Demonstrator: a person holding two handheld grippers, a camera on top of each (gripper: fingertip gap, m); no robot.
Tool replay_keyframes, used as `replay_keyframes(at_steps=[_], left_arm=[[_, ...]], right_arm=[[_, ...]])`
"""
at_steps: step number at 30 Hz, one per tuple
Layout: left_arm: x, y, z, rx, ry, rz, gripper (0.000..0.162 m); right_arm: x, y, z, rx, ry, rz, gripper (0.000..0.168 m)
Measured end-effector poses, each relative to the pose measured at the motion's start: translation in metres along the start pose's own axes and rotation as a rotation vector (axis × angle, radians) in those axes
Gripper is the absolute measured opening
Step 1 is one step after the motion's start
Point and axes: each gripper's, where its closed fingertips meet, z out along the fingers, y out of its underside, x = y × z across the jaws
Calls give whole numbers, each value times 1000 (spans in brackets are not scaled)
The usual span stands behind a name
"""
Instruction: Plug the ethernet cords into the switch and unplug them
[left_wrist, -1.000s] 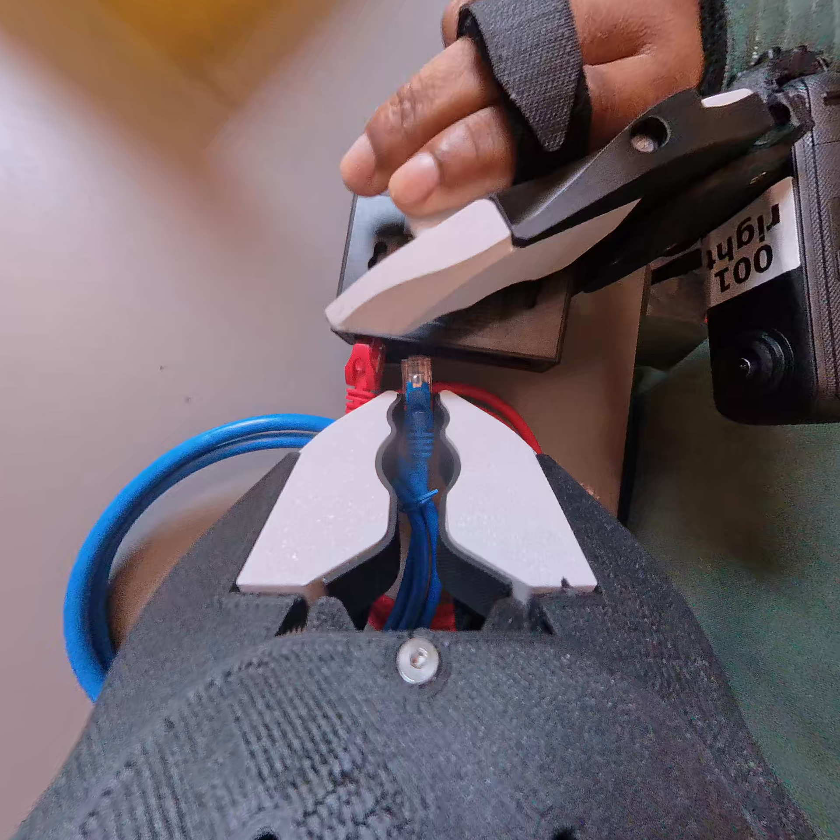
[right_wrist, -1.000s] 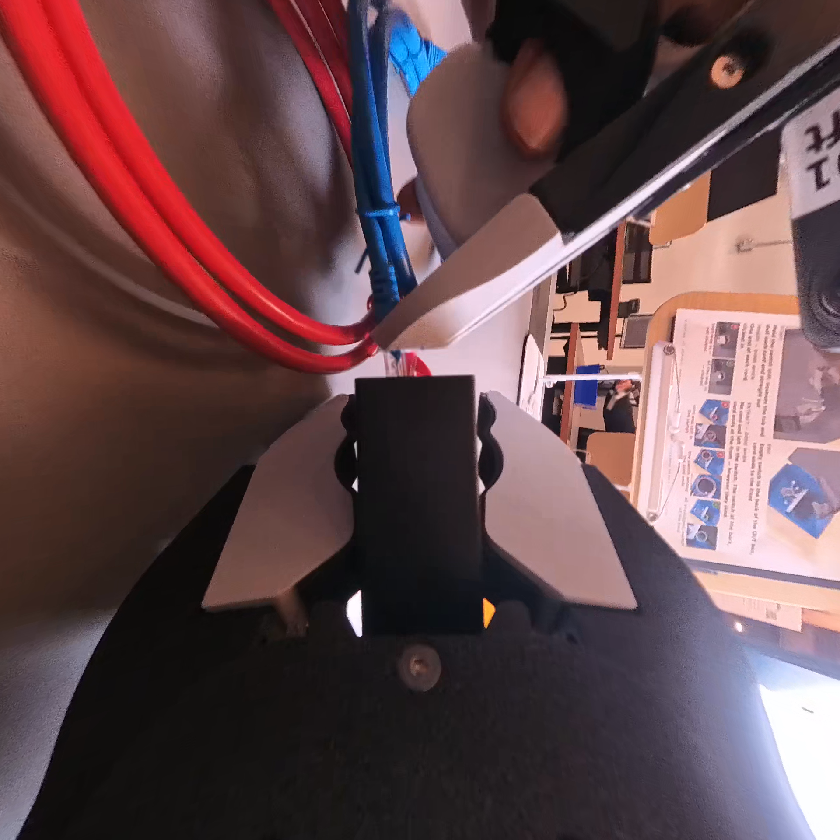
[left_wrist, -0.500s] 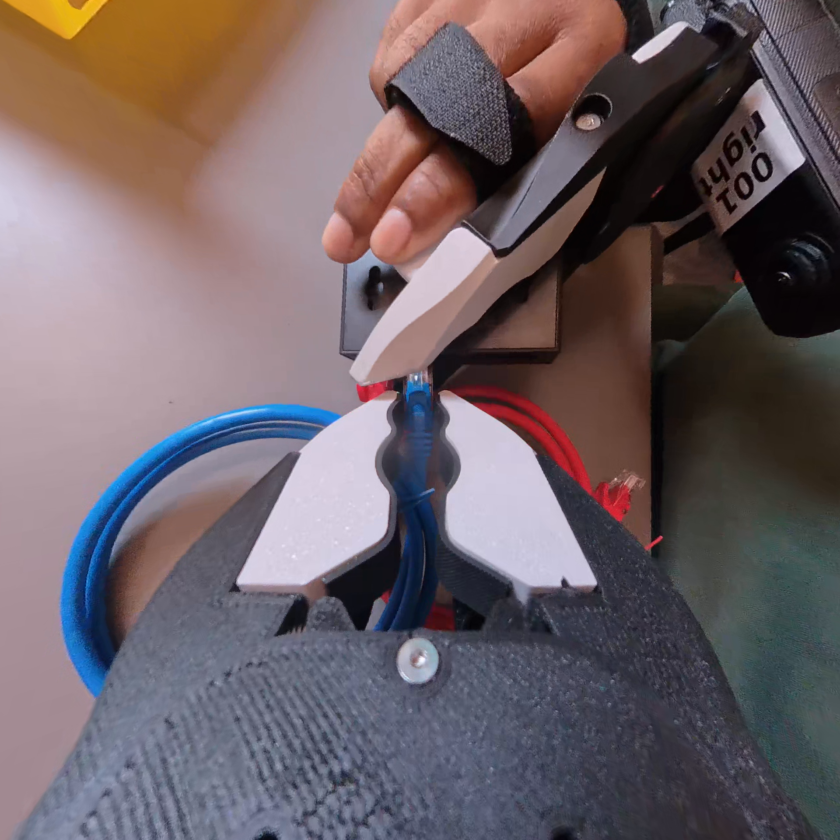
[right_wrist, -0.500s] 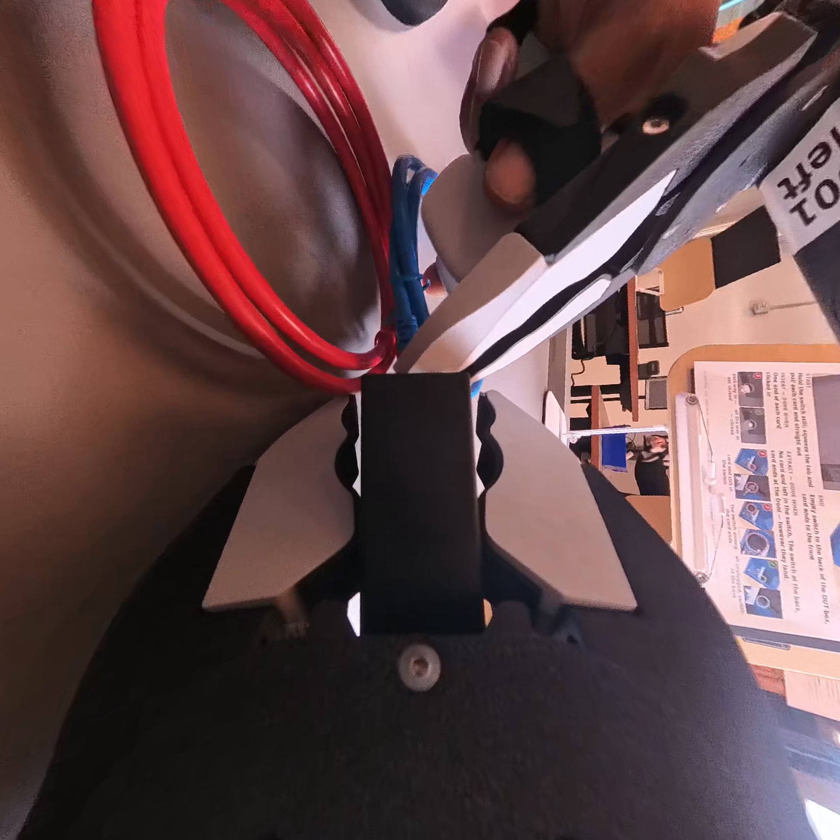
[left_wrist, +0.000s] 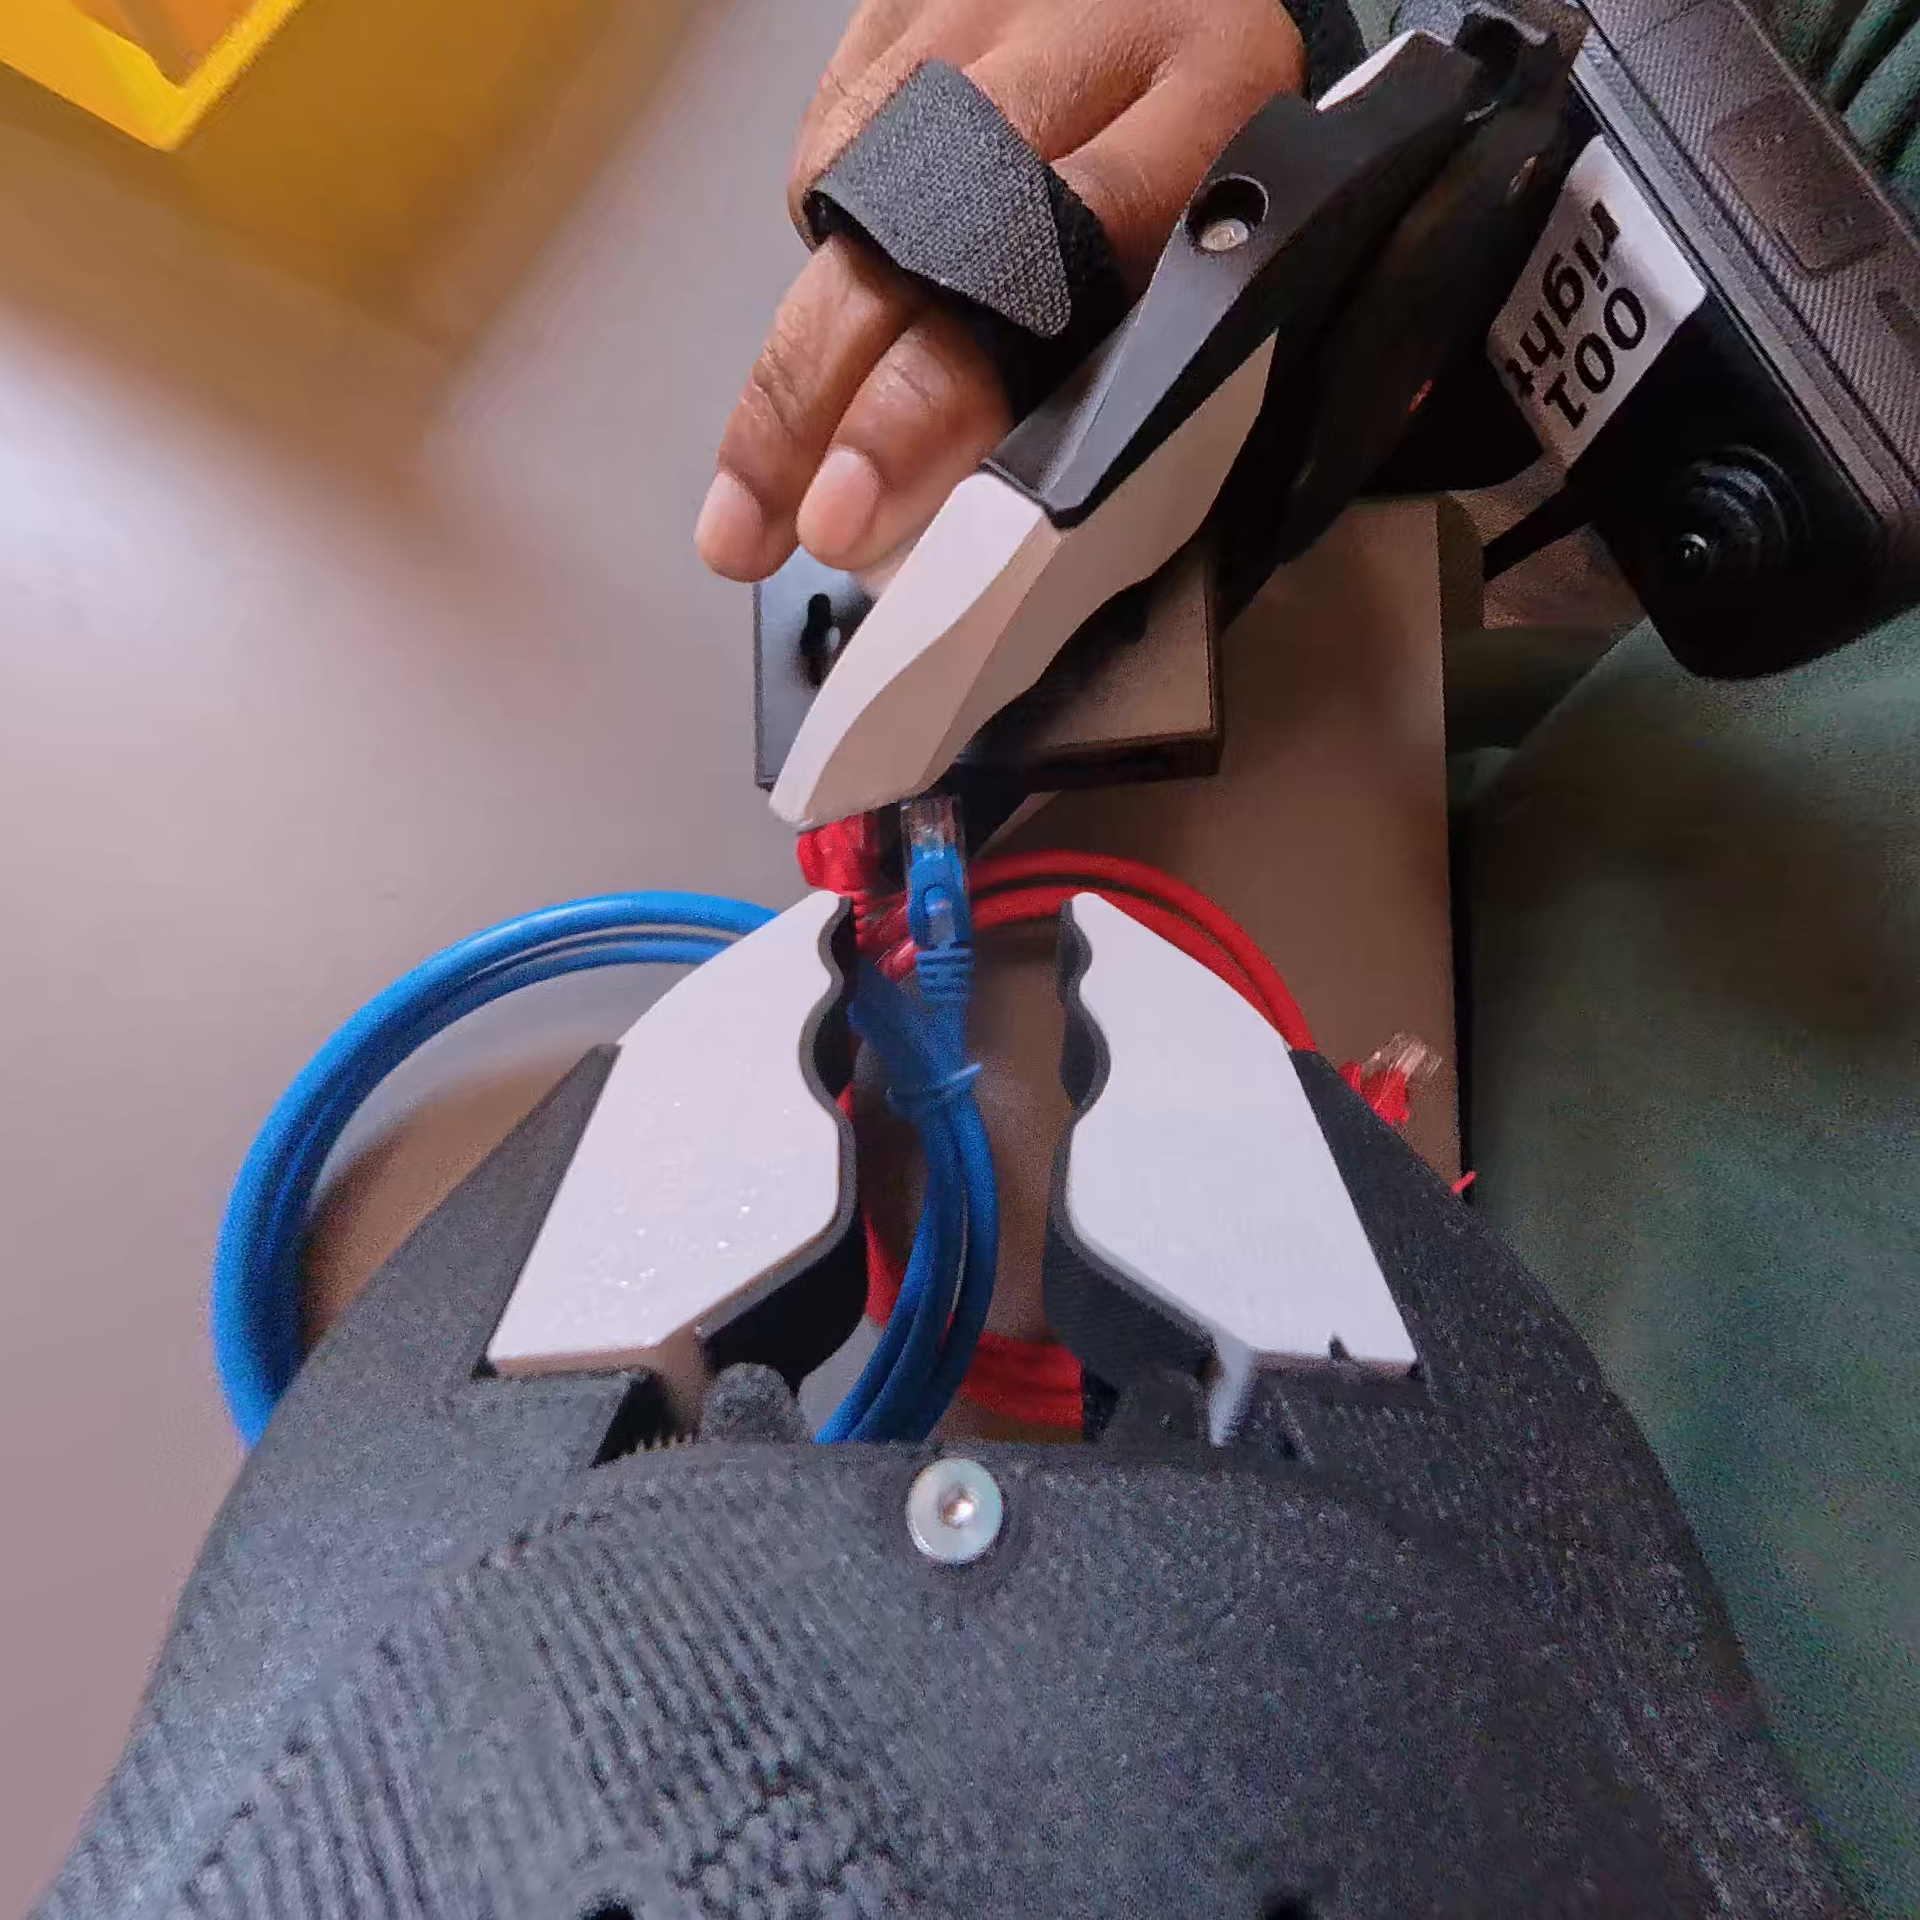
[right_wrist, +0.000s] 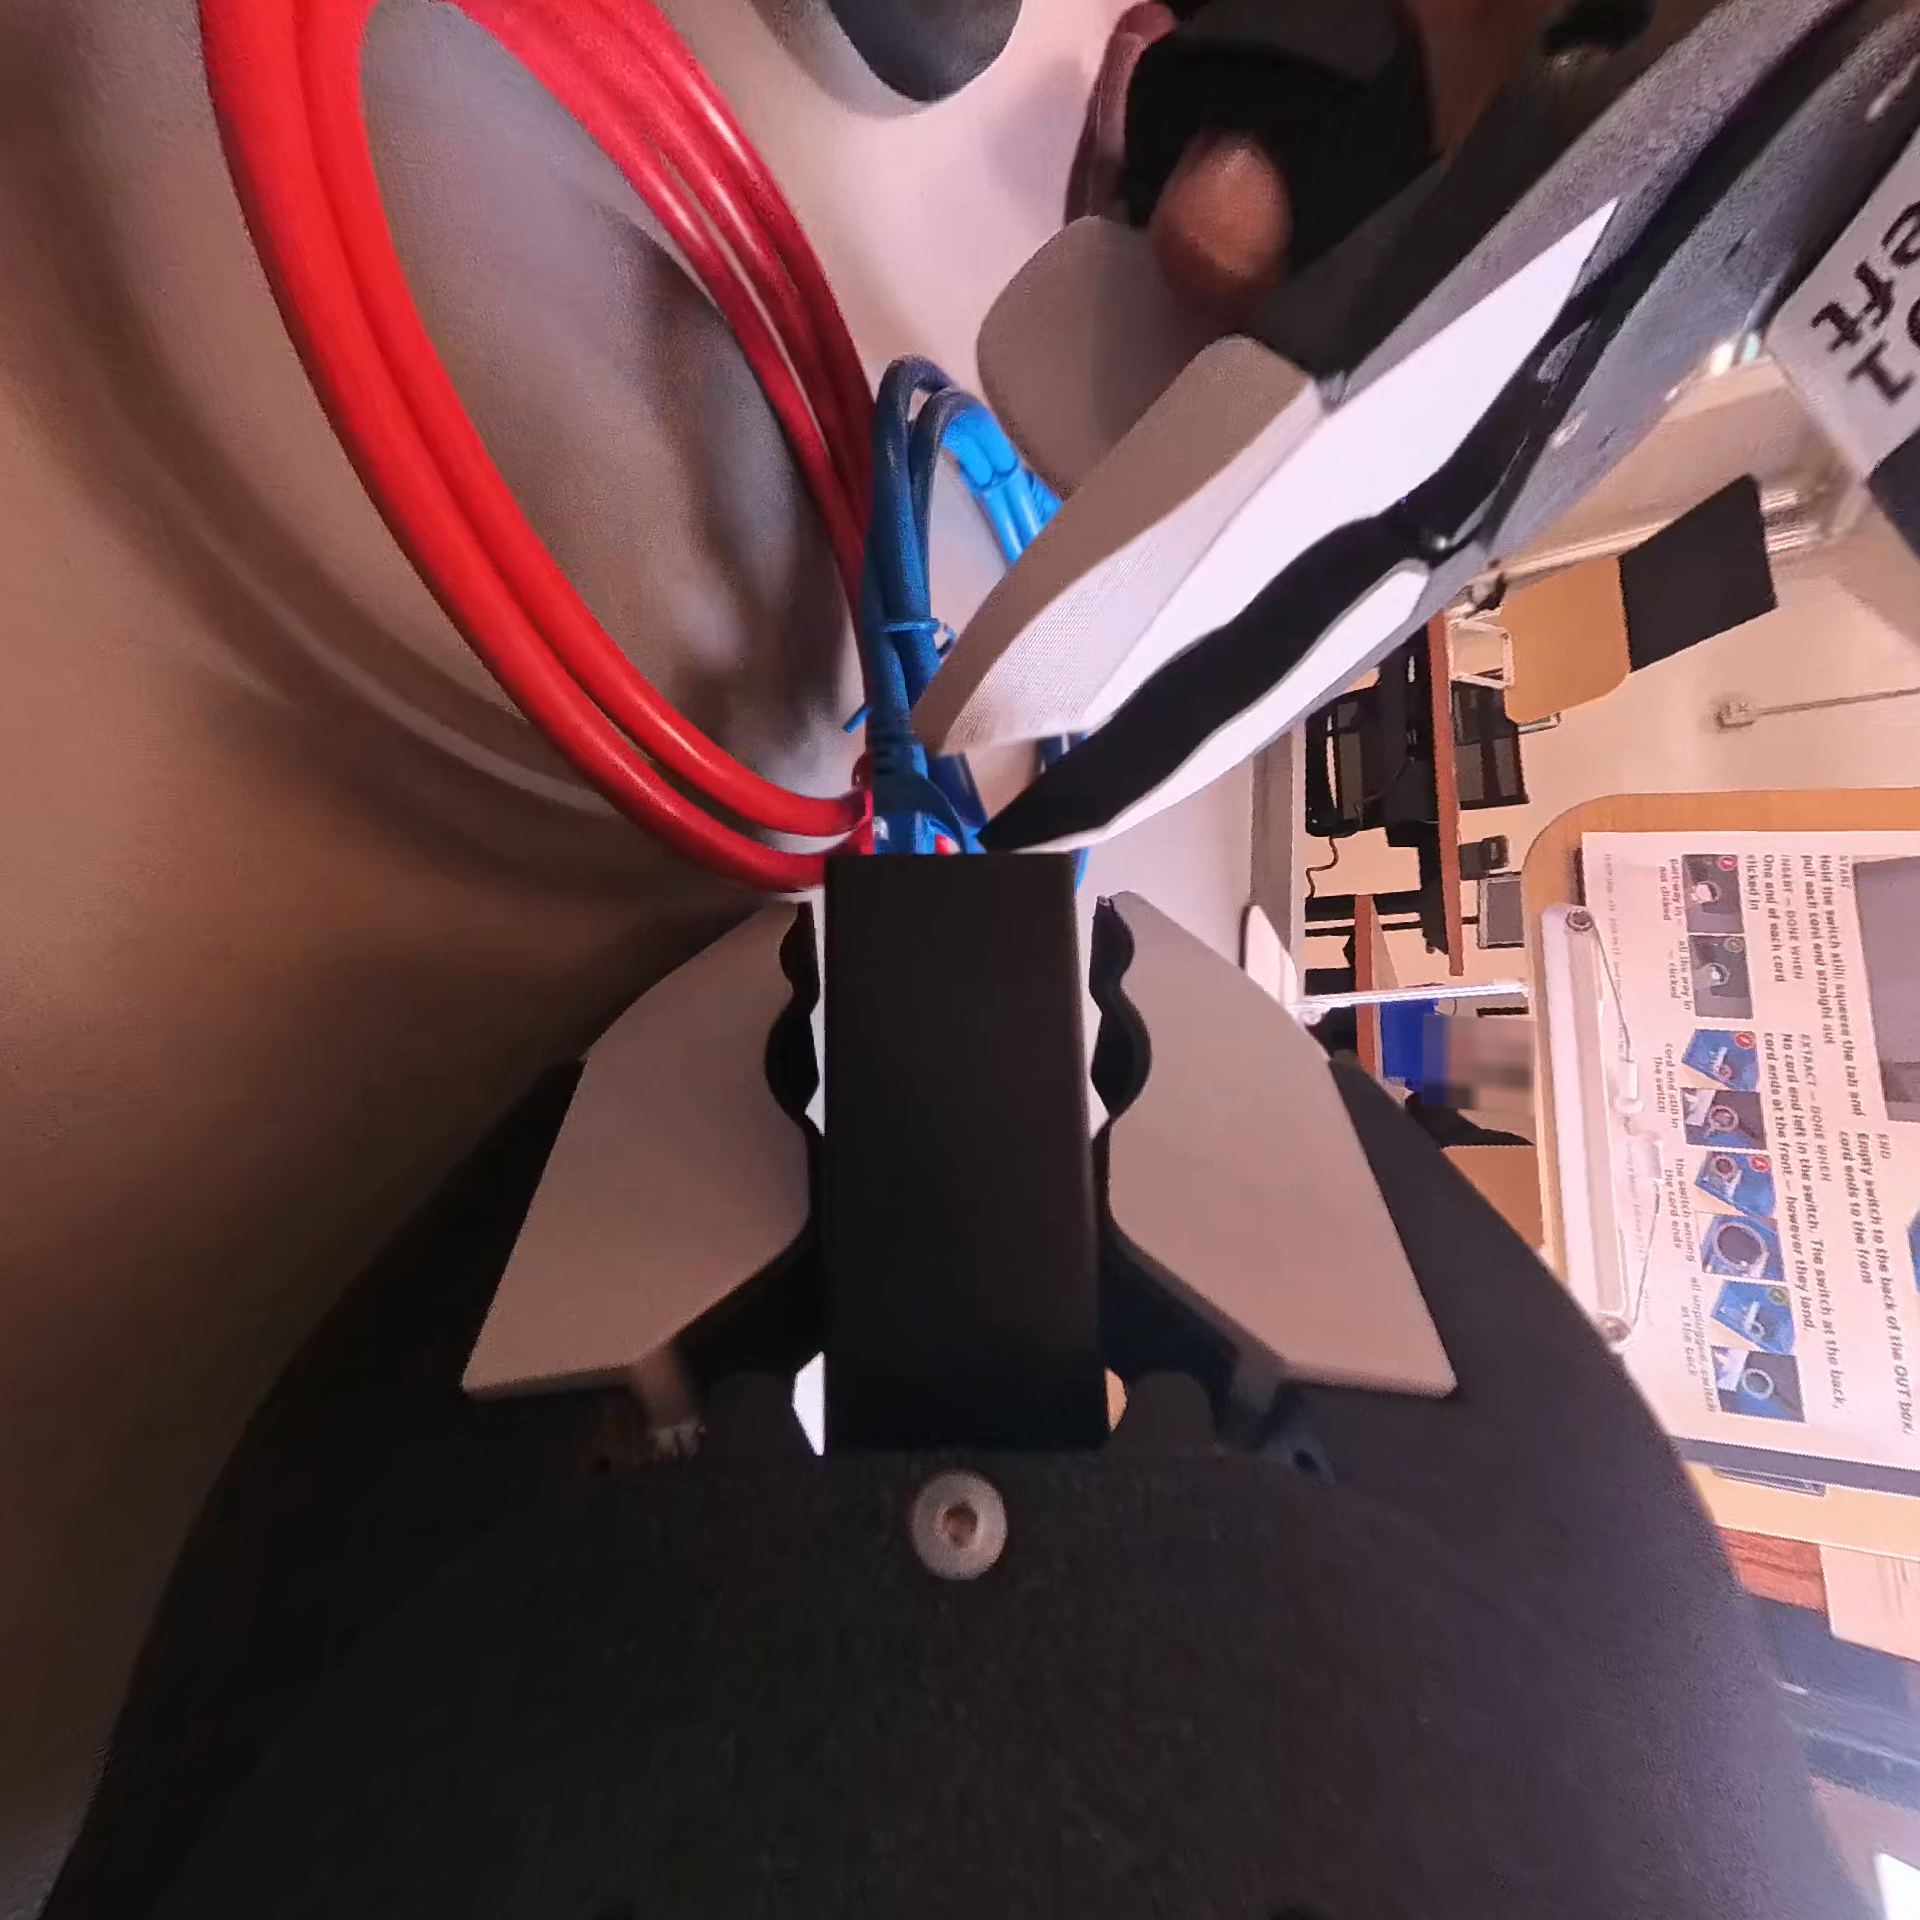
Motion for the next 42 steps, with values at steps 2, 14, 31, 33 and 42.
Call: replay_keyframes(at_steps=[2, 14, 31, 33, 42], left_arm=[[-2, 1, -11, 21, -11, 16, 43], [-6, -1, 3, 76, 155, -88, 26], [-23, 7, -2, 1, -21, -239, 13], [-24, 8, -2, 4, -2, -269, 13], [-38, 6, -8, 31, -22, -349, 13]], right_arm=[[3, -2, -2, 10, 13, -5, 52], [5, -25, -9, 81, 84, -137, 52], [16, 32, 5, -248, 90, -10, 54], [16, 33, 4, -284, 84, -16, 54], [16, 39, -7, -395, 88, -4, 61]])
